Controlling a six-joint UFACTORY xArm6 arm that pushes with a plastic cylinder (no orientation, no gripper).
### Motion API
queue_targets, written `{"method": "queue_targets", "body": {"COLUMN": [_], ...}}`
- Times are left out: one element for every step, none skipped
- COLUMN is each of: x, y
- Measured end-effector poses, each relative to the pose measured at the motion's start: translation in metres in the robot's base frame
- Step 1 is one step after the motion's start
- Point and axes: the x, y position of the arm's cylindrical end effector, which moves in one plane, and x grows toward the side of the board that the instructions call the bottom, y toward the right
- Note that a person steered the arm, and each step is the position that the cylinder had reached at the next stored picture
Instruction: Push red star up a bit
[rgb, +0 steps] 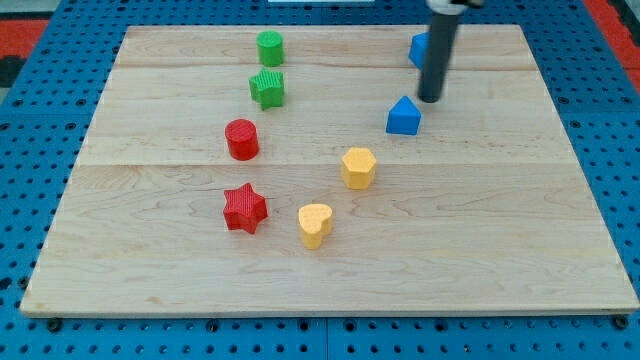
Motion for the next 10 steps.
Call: {"method": "queue_targets", "body": {"x": [0.004, 0.011, 0.025, 0.027, 0.028, 0.028, 0.028, 0.036, 0.046, 0.134], "y": [0.101, 0.156, 0.178, 0.181, 0.18, 0.181, 0.18, 0.18, 0.181, 0.179]}}
